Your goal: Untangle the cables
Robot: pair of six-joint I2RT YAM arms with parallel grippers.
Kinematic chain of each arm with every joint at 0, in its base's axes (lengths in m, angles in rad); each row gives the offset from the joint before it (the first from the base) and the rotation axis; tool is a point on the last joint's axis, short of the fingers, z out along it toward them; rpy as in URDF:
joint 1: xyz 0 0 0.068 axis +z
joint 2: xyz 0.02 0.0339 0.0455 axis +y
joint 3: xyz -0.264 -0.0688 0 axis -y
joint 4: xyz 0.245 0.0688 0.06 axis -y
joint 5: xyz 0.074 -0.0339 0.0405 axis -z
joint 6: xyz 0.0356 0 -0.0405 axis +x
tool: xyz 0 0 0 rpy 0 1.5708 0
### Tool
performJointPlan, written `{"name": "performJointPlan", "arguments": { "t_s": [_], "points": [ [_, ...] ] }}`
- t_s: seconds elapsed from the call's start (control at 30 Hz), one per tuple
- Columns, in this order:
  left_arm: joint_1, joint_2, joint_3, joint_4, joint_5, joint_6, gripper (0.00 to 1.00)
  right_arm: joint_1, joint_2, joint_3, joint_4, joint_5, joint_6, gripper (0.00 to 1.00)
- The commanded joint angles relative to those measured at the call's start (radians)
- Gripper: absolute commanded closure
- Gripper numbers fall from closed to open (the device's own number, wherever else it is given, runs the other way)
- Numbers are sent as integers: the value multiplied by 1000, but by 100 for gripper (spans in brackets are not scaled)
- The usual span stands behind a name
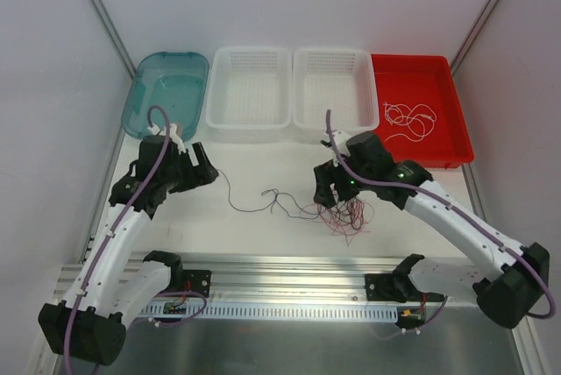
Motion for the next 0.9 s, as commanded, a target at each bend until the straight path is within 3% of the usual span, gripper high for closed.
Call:
{"name": "performJointPlan", "arguments": {
  "t_s": [0.0,0.13,0.4,0.67,0.87],
  "points": [
    [-108,15,-69,4,18,-138,21,62,105,11,104,-65,-26,24],
    [-226,67,-145,15,-62,-285,27,119,228,-3,212,-67,-20,28],
    [-297,155,-253,104,-180,-533,31,185,462,28,293,-24,-14,36],
    [-351,284,-244,147,-275,-685,48,231,533,34,323,18,8,40],
    [-390,402,-201,162,-313,-770,55,242,561,37,326,38,11,43]
  ]
}}
